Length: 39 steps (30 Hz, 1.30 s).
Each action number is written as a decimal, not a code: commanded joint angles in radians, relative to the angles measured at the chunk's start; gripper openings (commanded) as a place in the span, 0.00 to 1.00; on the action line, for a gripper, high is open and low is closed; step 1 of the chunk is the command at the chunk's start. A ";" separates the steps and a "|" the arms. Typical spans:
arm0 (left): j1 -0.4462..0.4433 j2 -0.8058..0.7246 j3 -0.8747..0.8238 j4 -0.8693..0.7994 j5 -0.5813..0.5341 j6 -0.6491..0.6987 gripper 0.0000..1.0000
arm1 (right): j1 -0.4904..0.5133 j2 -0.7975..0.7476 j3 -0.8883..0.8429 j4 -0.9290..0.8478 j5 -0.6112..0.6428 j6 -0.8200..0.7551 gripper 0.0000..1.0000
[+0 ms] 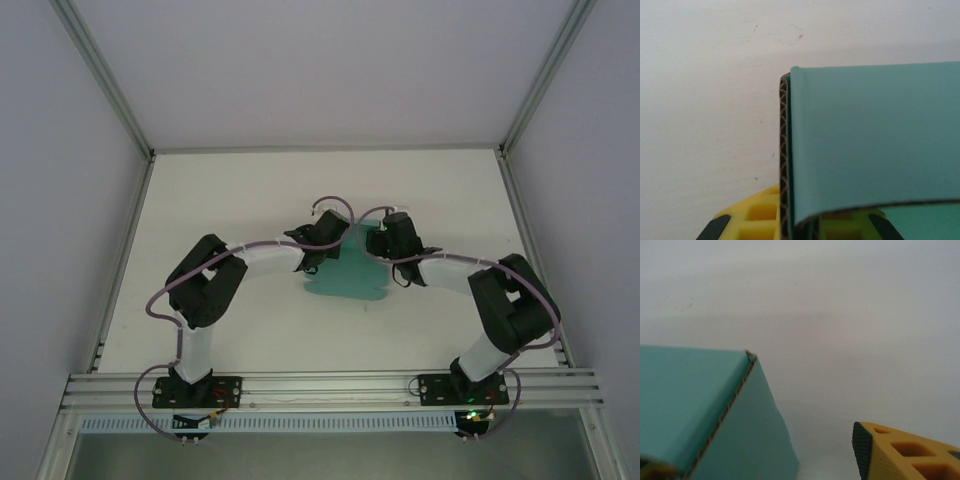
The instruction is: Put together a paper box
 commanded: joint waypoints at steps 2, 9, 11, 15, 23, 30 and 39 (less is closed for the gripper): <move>0.006 0.045 0.002 -0.105 -0.002 -0.015 0.00 | 0.025 0.040 0.067 0.013 0.040 0.022 0.45; 0.008 0.041 0.006 -0.110 -0.008 -0.045 0.08 | 0.073 0.070 0.114 -0.050 0.161 0.043 0.13; 0.007 0.037 0.009 -0.110 -0.009 -0.055 0.15 | 0.082 0.076 0.126 -0.082 0.187 0.051 0.08; 0.007 0.020 0.009 -0.098 0.014 -0.059 0.27 | 0.103 0.082 0.142 -0.119 0.236 0.053 0.03; 0.006 -0.058 -0.018 -0.072 0.048 -0.063 0.32 | 0.126 0.090 0.159 -0.149 0.286 0.049 0.02; 0.007 -0.127 -0.059 -0.077 0.050 -0.060 0.41 | 0.129 0.094 0.167 -0.168 0.293 0.050 0.01; 0.026 -0.149 -0.101 -0.068 0.090 -0.058 0.42 | 0.128 0.091 0.165 -0.172 0.298 0.055 0.00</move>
